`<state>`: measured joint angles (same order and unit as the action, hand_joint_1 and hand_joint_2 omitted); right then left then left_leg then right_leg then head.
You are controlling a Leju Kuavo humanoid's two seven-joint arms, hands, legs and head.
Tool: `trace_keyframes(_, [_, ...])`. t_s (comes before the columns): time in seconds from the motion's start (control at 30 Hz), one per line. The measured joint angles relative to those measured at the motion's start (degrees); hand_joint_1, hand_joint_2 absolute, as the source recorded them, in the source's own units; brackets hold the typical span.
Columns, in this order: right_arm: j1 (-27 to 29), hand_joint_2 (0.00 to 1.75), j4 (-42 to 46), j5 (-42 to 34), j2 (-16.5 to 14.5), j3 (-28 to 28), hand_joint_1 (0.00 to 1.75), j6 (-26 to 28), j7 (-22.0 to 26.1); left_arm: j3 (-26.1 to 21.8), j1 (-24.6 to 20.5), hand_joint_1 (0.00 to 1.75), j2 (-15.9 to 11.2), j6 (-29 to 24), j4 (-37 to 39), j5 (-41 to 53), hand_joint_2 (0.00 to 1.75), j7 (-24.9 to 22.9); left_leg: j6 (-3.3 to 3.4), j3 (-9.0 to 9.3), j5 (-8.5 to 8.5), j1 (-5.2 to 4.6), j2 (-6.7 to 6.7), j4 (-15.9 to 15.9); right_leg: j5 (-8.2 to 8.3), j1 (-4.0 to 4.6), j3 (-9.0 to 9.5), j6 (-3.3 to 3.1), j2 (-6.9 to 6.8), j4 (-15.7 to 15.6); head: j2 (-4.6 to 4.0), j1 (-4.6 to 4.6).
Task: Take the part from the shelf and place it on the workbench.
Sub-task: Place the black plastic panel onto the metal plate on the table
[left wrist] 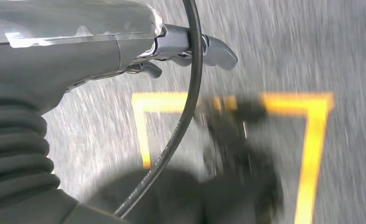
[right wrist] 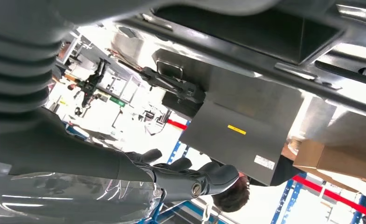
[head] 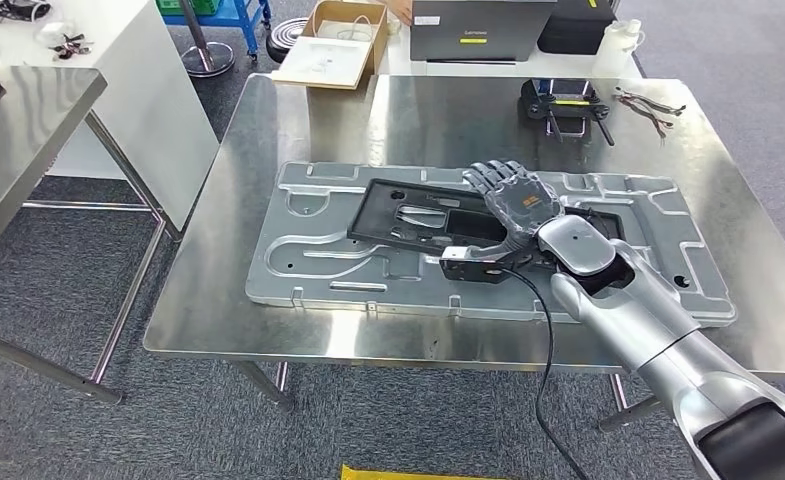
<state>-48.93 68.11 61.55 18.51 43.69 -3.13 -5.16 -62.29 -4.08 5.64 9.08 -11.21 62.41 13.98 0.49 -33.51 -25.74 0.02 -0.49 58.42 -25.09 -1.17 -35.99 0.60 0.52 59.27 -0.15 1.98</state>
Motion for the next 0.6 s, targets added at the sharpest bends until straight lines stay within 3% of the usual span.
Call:
trace_keyframes(0.23, [0.0, 0.0, 0.4, 0.0, 0.0, -0.1, 0.0, 0.0, 0.1, -0.4, 0.3, 0.0, -1.8, -1.0, -0.1, 0.3, 0.0, 0.1, 0.35, -0.29, -0.21, -0.19, -0.03, 0.6, 0.15, -0.3, 0.04, 0.33, -0.16, -0.1, 0.0, 0.01])
trace_keyframes(0.37, [-0.1, 0.0, 0.7, 0.1, 0.0, -0.3, 0.0, 0.0, 0.1, -0.4, 0.4, 0.0, -1.9, -1.0, -0.1, 0.4, 0.0, 0.1, 1.08, -0.21, 0.57, 0.02, 0.04, 0.2, 0.43, -0.16, 0.22, 1.16, -0.09, -0.3, 0.0, 0.0])
trace_keyframes(0.43, [-0.3, 0.0, 0.8, 0.2, 0.0, -0.5, 0.0, 0.0, 0.1, -0.4, 0.3, 0.0, -1.9, -1.0, -0.1, 0.4, 0.0, 0.1, 1.63, 0.03, 1.57, 0.38, 0.25, -1.1, -1.83, -0.03, -0.65, 1.45, -0.11, 1.9, 0.0, -0.02])
trace_keyframes(0.53, [-0.2, 0.0, 0.8, 0.4, 0.0, -0.6, 0.0, 0.0, 0.1, -0.5, 0.2, 0.0, -1.9, -1.1, -0.1, 0.6, 0.0, 0.1, 1.88, -0.48, 2.22, 0.47, 0.38, -1.4, -7.71, -0.15, -4.23, 1.65, -0.2, 11.6, 0.0, -0.01])
trace_keyframes(0.57, [0.1, 0.0, 0.8, 0.5, 0.1, -0.6, 0.0, 0.1, 0.2, -0.5, 0.3, 0.0, -1.9, -1.1, -0.1, 0.7, 0.0, 0.1, 1.81, -0.75, 2.32, 0.48, 0.39, -1.3, -8.35, -0.21, -4.74, 1.77, -0.21, 13.7, 0.0, -0.01])
trace_keyframes(0.6, [0.6, 0.0, 0.9, 0.5, 0.2, -0.6, 0.0, 0.3, 0.2, -0.5, 0.3, 0.0, -1.9, -1.2, -0.1, 0.8, 0.0, 0.0, 1.71, -1.04, 2.43, 0.52, 0.38, -1.1, -7.91, -0.32, -4.23, 1.9, -0.22, 13.7, 0.0, -0.01])
